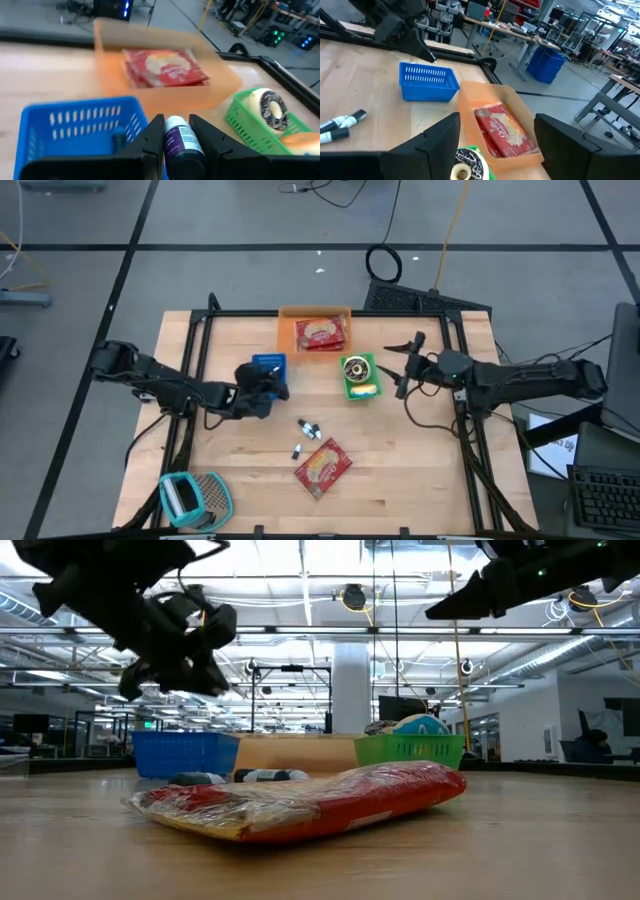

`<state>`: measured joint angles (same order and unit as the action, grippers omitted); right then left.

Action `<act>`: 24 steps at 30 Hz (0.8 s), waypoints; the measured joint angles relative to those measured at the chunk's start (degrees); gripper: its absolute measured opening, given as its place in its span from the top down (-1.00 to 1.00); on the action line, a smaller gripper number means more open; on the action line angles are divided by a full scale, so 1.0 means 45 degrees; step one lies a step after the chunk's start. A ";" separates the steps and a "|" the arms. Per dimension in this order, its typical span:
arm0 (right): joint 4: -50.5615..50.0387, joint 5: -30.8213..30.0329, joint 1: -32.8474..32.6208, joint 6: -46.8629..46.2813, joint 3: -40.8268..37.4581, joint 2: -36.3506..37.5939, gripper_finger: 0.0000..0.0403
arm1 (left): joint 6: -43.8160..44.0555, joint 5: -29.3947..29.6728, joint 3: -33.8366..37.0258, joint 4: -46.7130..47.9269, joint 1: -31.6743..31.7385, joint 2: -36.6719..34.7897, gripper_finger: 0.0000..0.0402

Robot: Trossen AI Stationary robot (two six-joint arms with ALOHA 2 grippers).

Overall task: Pick & Place Food Item
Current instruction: Put the purple food coloring bottle into the blue bin

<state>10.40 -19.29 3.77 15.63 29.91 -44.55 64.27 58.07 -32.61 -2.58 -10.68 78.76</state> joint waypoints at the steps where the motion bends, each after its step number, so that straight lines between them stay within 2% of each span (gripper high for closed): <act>1: -0.0081 0.0000 0.0000 -0.0024 0.0000 0.0133 -0.20 | 0.0376 -0.0036 0.0147 -0.0025 0.0000 0.0000 0.67; 6: -0.0165 -0.0001 0.0000 -0.0037 0.0000 0.0491 -0.20 | 0.1229 -0.0408 0.0444 -0.0032 0.0170 0.0000 0.67; 16: -0.0482 -0.0009 0.0000 -0.0334 0.0000 0.0572 -0.18 | 0.1987 -0.2775 0.0449 0.0009 0.1682 0.0000 0.67; 24: -0.0469 -0.0014 0.0000 -0.0334 0.0000 0.0572 -0.18 | 0.2171 -0.3697 0.0449 0.1215 0.2520 0.0000 0.67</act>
<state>8.29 -19.35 3.77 14.13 29.91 -41.98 74.04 41.43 -30.59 2.89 0.66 78.76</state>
